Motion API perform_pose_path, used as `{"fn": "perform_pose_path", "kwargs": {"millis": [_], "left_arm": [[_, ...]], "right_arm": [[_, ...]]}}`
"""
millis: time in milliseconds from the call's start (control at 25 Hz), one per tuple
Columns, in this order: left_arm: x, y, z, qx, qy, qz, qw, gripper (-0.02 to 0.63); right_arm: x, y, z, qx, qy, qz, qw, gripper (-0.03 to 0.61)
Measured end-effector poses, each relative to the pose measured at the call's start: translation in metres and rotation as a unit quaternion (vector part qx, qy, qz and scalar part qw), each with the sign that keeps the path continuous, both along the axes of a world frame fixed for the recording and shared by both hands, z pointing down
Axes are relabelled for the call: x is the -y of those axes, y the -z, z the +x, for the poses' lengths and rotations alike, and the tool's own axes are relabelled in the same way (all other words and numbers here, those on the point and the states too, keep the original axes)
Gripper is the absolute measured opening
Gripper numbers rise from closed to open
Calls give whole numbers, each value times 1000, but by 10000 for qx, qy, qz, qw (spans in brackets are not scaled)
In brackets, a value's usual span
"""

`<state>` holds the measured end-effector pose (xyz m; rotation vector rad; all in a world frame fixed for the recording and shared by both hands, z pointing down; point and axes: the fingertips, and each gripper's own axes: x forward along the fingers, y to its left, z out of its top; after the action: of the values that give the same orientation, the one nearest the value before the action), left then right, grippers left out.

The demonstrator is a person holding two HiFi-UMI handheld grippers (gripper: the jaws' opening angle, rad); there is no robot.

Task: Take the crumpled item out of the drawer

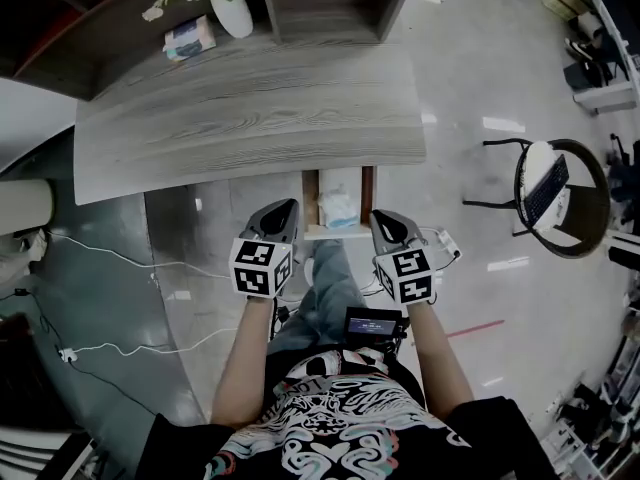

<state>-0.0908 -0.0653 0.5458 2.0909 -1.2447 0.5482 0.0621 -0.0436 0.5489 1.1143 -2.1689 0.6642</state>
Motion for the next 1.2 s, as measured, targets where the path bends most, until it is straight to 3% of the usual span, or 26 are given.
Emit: {"fn": "perform_pose_path", "kwargs": {"millis": [160, 320, 520, 920, 1200], "left_arm": [[-5, -21, 1, 234, -101, -164, 9995, 3], [-9, -37, -2, 200, -35, -356, 9992, 3], [-14, -64, -4, 221, 9, -679, 9974, 3], [-27, -109, 7, 305, -219, -1225, 9918, 3], [-36, -130, 15, 336, -341, -1513, 9873, 3]], "right_arm": [[-1, -20, -2, -153, 230, -157, 9995, 5], [3, -35, -4, -216, 359, -288, 9987, 5], [1, -50, -22, -556, 999, -363, 9928, 5], [6, -92, -25, -676, 1178, -649, 9886, 5], [-2, -122, -27, -679, 1337, -1140, 9821, 5]]}}
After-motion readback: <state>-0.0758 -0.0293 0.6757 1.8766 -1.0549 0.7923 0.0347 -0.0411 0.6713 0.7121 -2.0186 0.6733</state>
